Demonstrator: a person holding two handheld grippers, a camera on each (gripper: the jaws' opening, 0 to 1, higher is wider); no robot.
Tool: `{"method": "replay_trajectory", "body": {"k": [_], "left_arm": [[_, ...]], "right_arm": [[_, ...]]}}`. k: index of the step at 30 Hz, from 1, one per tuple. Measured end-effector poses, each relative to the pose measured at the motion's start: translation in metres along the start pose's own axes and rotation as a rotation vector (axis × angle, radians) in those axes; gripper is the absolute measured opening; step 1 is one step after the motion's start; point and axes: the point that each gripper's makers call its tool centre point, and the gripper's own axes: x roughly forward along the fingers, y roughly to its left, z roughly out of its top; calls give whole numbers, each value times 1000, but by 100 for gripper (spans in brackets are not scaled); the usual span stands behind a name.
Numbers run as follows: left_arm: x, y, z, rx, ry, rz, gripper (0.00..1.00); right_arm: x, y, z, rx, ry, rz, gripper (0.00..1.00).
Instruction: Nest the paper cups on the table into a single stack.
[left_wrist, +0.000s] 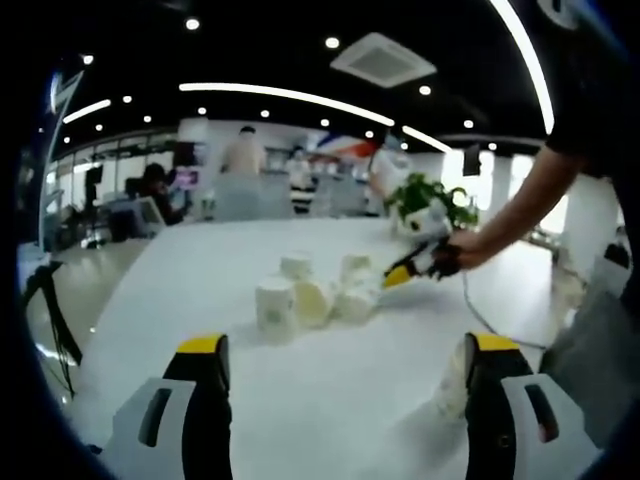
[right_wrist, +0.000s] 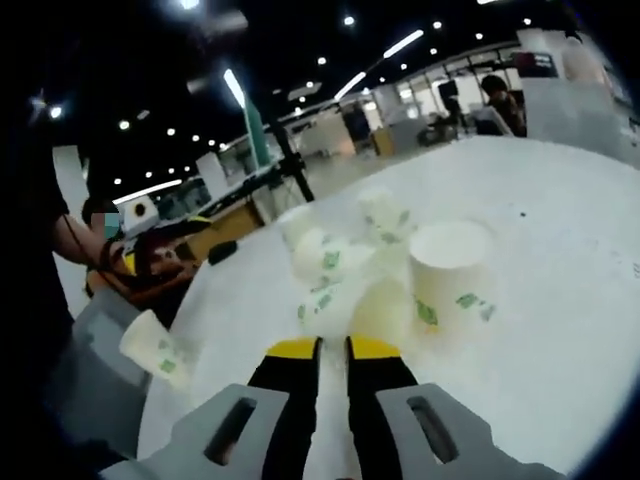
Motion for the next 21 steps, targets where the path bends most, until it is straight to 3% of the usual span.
{"method": "replay_trajectory", "body": {"k": [8, 21], "left_arm": [[-3, -3, 1, 3, -3, 2, 95], [-9, -9, -1, 11, 0, 3, 95]], "right_arm": [[-3, 12, -1, -2, -13, 44, 0], [-12, 23, -2, -51, -28, 34, 0]]}}
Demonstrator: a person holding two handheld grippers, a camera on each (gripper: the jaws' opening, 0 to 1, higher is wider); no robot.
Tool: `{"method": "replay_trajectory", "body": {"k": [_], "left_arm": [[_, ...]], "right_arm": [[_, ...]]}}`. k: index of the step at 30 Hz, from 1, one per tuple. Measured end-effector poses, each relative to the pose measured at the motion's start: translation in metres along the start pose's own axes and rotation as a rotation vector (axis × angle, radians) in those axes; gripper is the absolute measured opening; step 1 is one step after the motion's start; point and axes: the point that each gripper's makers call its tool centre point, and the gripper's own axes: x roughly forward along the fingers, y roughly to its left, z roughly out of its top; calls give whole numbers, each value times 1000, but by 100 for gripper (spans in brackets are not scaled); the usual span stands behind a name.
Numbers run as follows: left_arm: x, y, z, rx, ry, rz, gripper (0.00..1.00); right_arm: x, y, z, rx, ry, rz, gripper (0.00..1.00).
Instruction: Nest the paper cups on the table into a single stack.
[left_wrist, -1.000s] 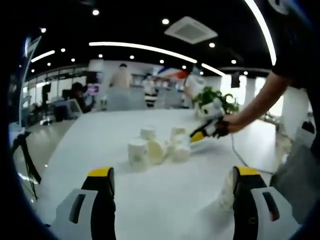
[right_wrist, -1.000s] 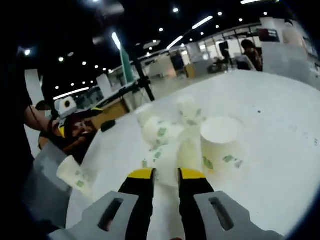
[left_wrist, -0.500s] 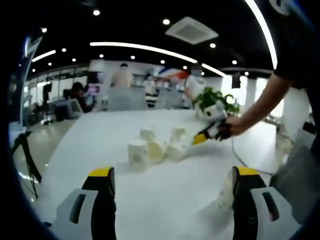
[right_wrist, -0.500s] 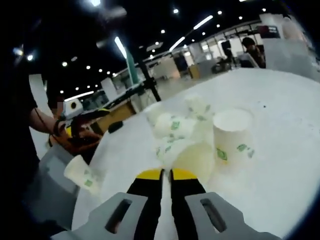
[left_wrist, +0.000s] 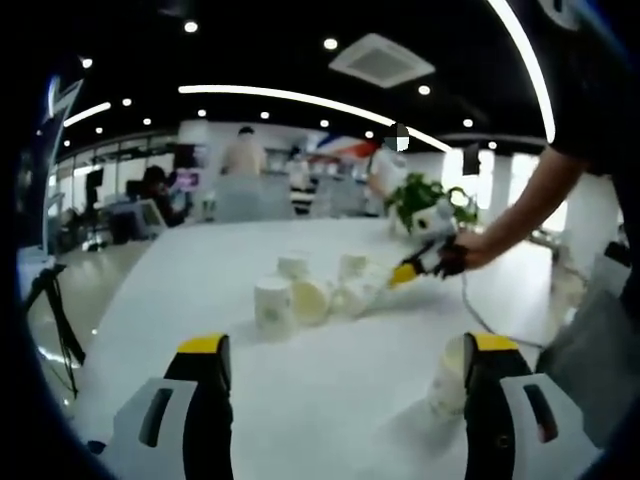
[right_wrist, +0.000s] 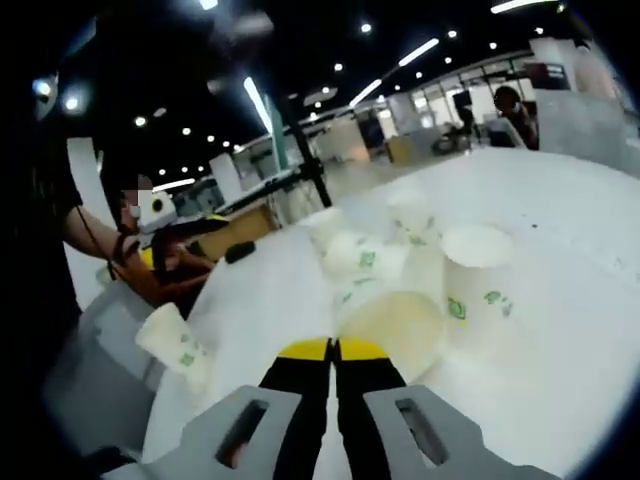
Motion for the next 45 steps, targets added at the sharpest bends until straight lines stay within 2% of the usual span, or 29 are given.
{"method": "replay_trajectory", "body": {"k": [10, 16, 26, 32, 39, 45], "left_arm": [[-4, -1, 5, -1, -12, -3, 95], [-1, -10, 8, 30, -5, -44, 95], [-2, -23, 11, 53, -1, -94, 95], [-6, -26, 14, 60, -14, -112, 94], [-6, -29, 14, 72, -18, -133, 94], [-5, -29, 15, 69, -28, -142, 95]], "right_arm": [[-13, 8, 9, -39, 2, -20, 0], [-24, 20, 17, -38, -7, -45, 0], [-47, 37, 29, -110, -5, -81, 0], [-64, 51, 44, -124, -14, -95, 0], [-74, 68, 58, -194, 32, -89, 0], [-82, 85, 80, -212, 43, -81, 0]]}}
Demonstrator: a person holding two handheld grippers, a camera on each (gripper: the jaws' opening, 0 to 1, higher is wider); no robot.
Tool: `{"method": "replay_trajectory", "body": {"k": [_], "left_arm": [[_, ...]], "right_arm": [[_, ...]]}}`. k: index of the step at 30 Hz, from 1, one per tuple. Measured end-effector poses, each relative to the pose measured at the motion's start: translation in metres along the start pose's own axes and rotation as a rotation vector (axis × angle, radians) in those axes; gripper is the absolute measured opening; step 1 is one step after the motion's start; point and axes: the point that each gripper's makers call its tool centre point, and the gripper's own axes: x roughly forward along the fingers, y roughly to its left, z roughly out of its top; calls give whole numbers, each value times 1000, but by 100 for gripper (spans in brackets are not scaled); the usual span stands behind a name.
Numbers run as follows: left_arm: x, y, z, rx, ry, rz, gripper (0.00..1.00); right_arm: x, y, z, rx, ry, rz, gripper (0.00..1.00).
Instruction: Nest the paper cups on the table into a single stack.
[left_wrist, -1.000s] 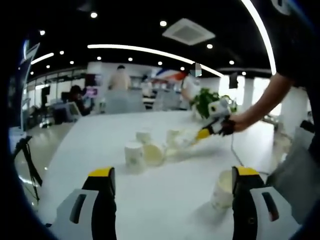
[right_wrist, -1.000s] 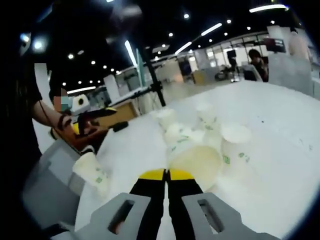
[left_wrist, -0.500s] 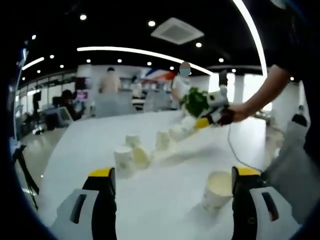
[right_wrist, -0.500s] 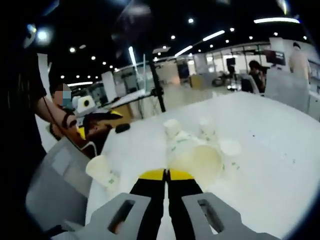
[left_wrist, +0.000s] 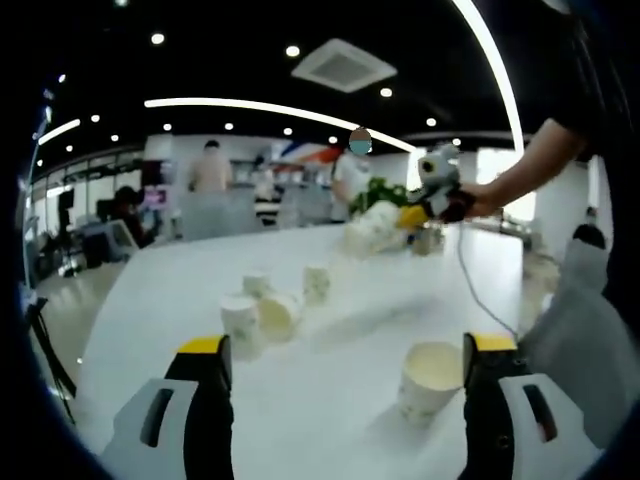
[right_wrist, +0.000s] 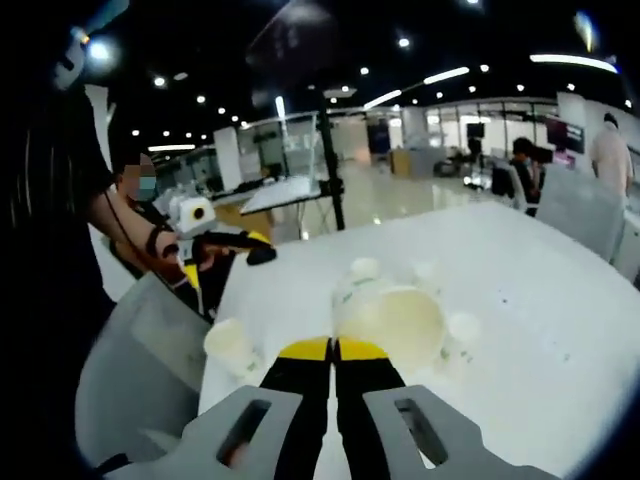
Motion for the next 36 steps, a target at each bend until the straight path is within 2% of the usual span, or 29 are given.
{"method": "replay_trajectory", "body": {"k": [13, 15, 21, 23, 29, 34, 36], "left_arm": [[-2, 0, 0, 16, 2, -28, 94], [-3, 0, 0, 13, 1, -27, 94], [-3, -3, -4, 7, 2, -31, 94], [-4, -3, -6, 11, 6, -31, 94], [-6, -5, -9, 16, 13, -37, 94], [-8, -2, -9, 12, 8, -32, 93], [-9, -1, -9, 12, 6, -30, 93]], "right_arm": [[-20, 36, 40, -73, 50, 85, 0], [-21, 42, 47, -124, 71, 94, 0], [-26, 57, 66, -172, 89, 131, 0], [-29, 62, 70, -224, 125, 141, 0], [-30, 75, 84, -295, 164, 172, 0], [-26, 89, 89, -405, 251, 209, 0], [-22, 96, 90, -416, 269, 227, 0]]}}
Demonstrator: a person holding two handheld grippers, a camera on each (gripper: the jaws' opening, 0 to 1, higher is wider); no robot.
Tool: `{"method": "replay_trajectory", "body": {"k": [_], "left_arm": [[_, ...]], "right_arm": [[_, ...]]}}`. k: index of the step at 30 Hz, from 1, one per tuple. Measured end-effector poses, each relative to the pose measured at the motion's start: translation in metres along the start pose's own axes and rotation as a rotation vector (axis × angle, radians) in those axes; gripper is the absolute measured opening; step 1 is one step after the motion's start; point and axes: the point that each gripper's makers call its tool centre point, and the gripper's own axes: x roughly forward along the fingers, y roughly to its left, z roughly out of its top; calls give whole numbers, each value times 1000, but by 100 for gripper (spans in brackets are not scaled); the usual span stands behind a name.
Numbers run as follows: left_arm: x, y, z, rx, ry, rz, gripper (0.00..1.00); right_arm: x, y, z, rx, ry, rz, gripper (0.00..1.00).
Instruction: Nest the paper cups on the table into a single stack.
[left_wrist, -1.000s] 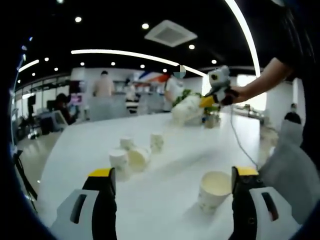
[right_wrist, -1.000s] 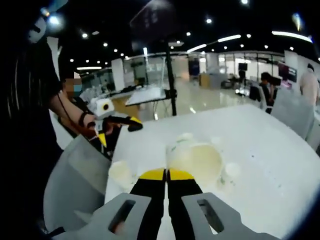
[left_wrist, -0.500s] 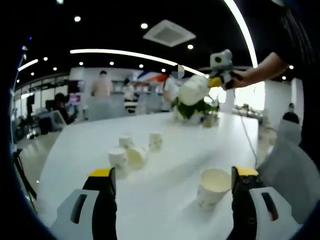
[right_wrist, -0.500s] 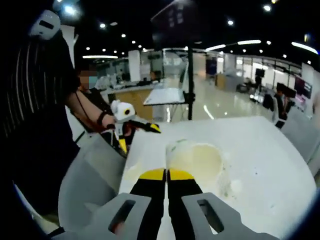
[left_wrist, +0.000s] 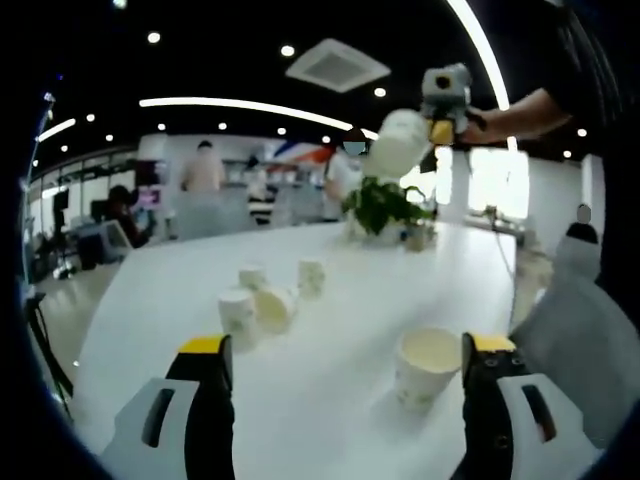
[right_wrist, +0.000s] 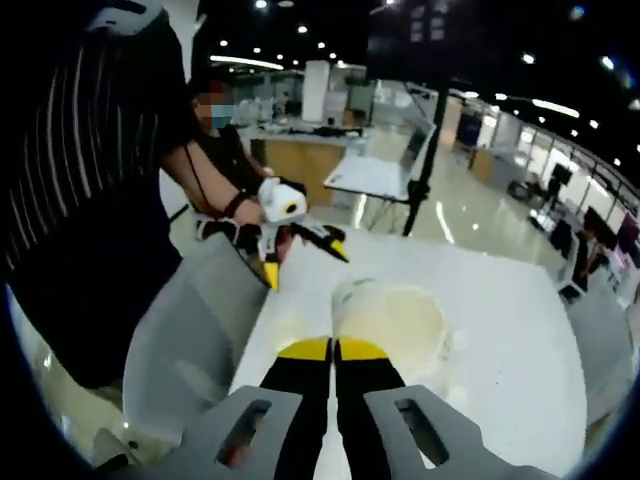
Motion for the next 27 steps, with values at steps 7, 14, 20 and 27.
{"method": "replay_trajectory", "body": {"k": [7, 14, 20, 27], "left_arm": [[-3, 2, -4, -13, -1, 6, 93], [-7, 5, -9, -22, -2, 12, 93], [-9, 8, -12, -26, -6, 19, 93], [-10, 7, -13, -29, -6, 22, 93]], "right_arm": [[17, 13, 10, -93, 109, 53, 0], [31, 24, 18, -209, 259, 106, 0], [48, 47, 28, -404, 405, 173, 0], [60, 63, 15, -630, 622, 213, 0]]}}
